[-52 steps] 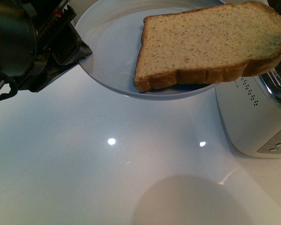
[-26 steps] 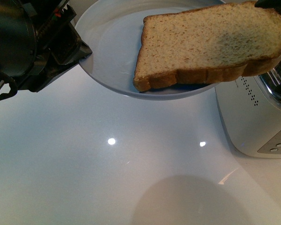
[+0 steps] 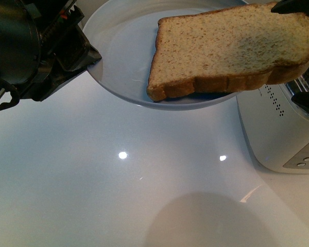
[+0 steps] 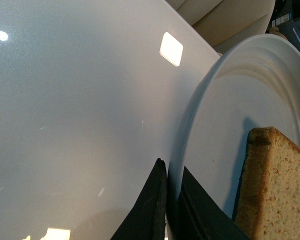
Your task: Left arm holds plate, right arm toasts bread
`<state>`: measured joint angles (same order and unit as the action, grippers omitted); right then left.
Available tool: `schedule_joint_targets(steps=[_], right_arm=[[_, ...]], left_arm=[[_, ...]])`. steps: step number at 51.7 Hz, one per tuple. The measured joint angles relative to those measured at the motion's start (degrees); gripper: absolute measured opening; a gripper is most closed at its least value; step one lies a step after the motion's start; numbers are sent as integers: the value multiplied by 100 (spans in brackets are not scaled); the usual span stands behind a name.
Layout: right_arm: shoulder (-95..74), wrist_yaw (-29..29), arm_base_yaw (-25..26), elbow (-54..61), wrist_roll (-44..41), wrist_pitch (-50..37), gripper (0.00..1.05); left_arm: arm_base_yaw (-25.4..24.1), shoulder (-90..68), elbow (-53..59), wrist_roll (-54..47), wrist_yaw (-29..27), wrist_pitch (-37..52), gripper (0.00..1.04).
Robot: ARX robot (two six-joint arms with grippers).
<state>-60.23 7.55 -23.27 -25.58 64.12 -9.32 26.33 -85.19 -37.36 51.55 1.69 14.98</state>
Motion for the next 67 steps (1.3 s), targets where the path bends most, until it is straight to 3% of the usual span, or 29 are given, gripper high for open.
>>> schedule_joint_targets(steps=[14,24,40,55,67], right_arm=[[-63,0,-37,9,72,-33,77],[-81,0,-44,11,85,-37,52],[-98,0,-48,11,103,-50,3],[-57,59,-9,15,107,-28,2],[308,289,332,-146,26,367,2]], left_arm=[[0,0,0,0,0,0,3],[0,0,0,2,0,0,3],[0,0,0,0,-2,0,3],[0,0,0,0,0,0,3],[2,0,0,9,15,0,3]])
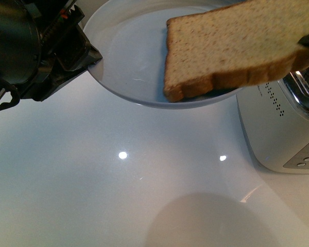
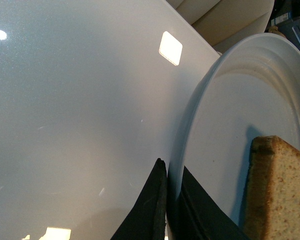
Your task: Left arm holds plate, right arm toasts bread
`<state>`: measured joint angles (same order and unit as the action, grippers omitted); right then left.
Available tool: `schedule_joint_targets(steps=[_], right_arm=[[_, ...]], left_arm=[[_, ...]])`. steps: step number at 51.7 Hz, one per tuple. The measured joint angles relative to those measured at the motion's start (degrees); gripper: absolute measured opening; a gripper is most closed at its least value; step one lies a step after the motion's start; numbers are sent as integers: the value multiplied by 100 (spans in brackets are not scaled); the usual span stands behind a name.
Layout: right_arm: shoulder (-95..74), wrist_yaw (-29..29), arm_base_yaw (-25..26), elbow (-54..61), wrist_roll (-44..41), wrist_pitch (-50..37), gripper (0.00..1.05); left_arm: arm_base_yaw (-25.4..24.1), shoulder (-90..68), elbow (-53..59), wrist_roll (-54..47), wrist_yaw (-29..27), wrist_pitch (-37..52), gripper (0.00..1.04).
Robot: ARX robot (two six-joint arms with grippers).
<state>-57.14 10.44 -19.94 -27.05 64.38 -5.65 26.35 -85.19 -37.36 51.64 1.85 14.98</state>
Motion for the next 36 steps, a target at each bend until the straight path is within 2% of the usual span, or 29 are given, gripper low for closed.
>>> schedule_joint_targets(steps=[5,14,22,29,36], right_arm=[[203,127,269,-317,-127,221,2],[490,686,992,-1045,-446,667,2],[601,879,1617,-1565,-850,1032,2],[678,822,2063,-1939,-1405,1408,2],[638,608,2315,-2190,-2378,1845,2]], left_arm=[[-2,0,0,13,0,0,3],[0,0,0,17,0,0,3],[-2,0,0,17,0,0,3],[0,0,0,17,0,0,3],[-2,0,0,17,0,0,3]])
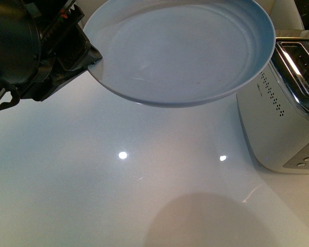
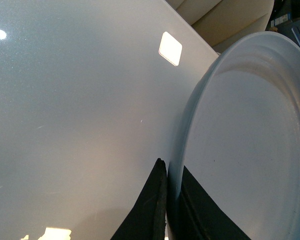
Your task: Left arm holds plate, right arm toasts bread
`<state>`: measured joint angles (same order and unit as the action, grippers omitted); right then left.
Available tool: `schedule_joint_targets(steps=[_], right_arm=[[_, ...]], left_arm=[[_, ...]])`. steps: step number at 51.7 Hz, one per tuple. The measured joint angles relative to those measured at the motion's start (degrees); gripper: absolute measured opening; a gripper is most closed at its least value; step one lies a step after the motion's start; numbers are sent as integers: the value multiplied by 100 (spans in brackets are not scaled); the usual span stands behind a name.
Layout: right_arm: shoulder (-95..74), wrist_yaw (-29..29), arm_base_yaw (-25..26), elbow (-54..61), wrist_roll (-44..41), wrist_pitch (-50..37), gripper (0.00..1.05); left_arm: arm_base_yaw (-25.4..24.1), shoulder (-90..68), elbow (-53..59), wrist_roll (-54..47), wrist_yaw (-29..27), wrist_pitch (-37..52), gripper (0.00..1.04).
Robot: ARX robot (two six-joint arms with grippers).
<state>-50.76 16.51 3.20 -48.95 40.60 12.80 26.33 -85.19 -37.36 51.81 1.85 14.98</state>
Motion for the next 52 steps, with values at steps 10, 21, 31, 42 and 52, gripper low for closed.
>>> schedule_joint_targets(steps=[10,21,31,42,52], right_arm=[[-466,-415,103,-254,-1161,273,2],[-1014,-868,48,-433,-2367,219,2],[-1364,-1163,-111,-417,-3010,214,2],[-1628,-1458,-275,-382,-3541,120,2],[-1980,-1655,-358,-382,-3731,-46,2]], left_arm=[[0,0,0,2,0,0,3],[0,0,0,7,0,0,3],[0,0,0,11,0,0,3],[2,0,0,11,0,0,3],[2,0,0,11,0,0,3]])
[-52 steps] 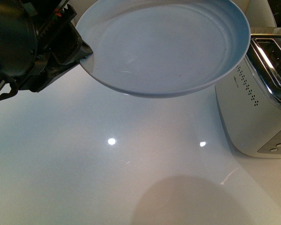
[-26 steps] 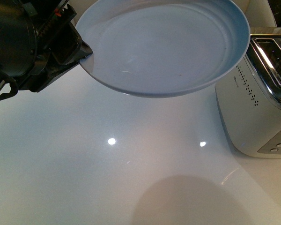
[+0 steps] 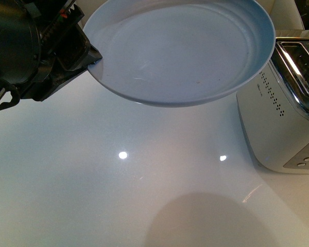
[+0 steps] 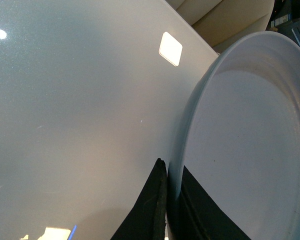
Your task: Left arm holds plate, right arm toasts bread
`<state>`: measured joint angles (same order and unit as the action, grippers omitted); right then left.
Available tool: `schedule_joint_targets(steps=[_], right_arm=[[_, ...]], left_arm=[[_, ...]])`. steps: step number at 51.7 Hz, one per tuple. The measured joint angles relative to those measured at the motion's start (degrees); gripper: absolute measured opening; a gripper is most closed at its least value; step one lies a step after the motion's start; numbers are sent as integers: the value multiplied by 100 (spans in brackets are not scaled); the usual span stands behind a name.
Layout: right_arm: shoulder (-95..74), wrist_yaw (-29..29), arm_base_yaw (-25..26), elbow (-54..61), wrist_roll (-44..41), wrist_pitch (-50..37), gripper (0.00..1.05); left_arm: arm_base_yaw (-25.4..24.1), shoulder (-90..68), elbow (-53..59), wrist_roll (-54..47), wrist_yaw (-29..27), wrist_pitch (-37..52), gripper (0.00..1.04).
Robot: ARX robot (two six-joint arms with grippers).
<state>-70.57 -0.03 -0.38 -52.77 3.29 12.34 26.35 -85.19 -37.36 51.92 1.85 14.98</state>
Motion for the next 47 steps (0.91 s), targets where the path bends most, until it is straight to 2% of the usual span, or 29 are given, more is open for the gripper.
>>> schedule_joint_targets(steps=[21,47], right_arm=[[-619,-474,-179,63,-79,-262,2],[-861,-632,-236,190,-79,-466,2]], left_arm=[[-2,0,0,0,2,0,3],[0,0,0,0,0,0,3]])
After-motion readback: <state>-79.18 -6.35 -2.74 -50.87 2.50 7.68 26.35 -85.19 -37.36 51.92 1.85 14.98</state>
